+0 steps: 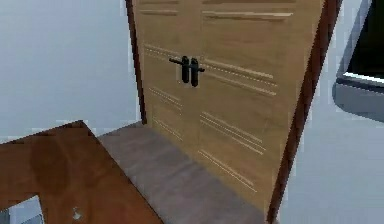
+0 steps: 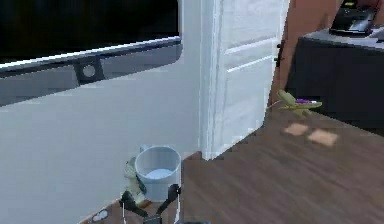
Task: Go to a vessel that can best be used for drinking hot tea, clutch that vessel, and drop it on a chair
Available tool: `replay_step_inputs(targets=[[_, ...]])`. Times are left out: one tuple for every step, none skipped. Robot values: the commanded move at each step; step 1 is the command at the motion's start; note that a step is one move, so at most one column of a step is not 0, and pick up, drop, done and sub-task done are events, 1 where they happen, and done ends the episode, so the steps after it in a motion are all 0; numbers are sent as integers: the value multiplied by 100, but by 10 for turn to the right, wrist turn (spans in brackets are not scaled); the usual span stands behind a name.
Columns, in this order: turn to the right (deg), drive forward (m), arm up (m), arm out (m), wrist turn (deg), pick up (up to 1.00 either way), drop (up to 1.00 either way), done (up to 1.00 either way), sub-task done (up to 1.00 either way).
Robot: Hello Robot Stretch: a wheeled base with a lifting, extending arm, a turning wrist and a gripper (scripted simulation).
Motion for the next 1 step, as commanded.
replay_step_inputs(targets=[[-450,0,0,0,0,0,0,0,0]])
